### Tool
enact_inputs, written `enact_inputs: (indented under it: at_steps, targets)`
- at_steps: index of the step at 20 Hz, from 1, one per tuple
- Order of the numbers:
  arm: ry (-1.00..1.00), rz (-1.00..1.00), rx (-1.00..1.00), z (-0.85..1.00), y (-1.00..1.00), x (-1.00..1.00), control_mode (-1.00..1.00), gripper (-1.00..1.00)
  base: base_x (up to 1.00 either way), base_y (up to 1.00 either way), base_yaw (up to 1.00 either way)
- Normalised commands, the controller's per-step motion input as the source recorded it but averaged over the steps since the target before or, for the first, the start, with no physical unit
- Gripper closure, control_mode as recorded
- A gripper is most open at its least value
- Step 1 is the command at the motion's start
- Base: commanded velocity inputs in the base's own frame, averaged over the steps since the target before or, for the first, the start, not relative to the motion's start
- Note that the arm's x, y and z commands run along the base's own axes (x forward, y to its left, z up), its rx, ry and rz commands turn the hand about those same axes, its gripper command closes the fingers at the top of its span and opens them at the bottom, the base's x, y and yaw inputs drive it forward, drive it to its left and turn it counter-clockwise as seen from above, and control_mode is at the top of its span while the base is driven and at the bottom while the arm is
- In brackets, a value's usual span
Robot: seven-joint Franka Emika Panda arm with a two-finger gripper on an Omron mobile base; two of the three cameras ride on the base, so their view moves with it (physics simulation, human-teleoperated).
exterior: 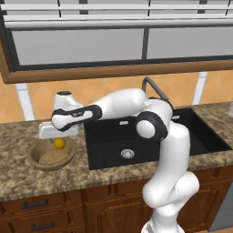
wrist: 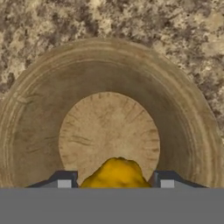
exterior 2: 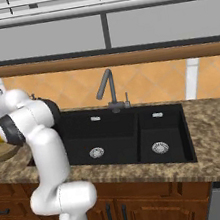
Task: Pick the lemon from the sink and place it in the bowl. Then pick the bowl and place it in the microwave. Then close the microwave door and press the start button.
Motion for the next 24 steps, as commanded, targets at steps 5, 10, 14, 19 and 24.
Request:
enact_inputs:
  at_steps: [5, 10, 14, 19, 24]
  targets:
    - [0.0, 0.0, 0.0, 0.0, -0.01, 0.0, -1.0, -1.0, 0.0, 0.0, 0.0]
    - [0.0, 0.0, 0.02, -0.04, -0.13, -0.02, -1.0, -1.0, 0.0, 0.0, 0.0]
    - [-0.04, -0.01, 0.12, 0.0, -0.62, -0.42, -1.0, -1.0, 0.0, 0.0, 0.0]
    - [0.0, -0.01, 0.08, -0.15, -0.79, -0.5, -1.0, -1.0, 0.0, 0.0, 0.0]
    - [0.07, -0.01, 0.05, -0.66, -0.43, -0.03, -1.0, -1.0, 0.0, 0.0, 0.0]
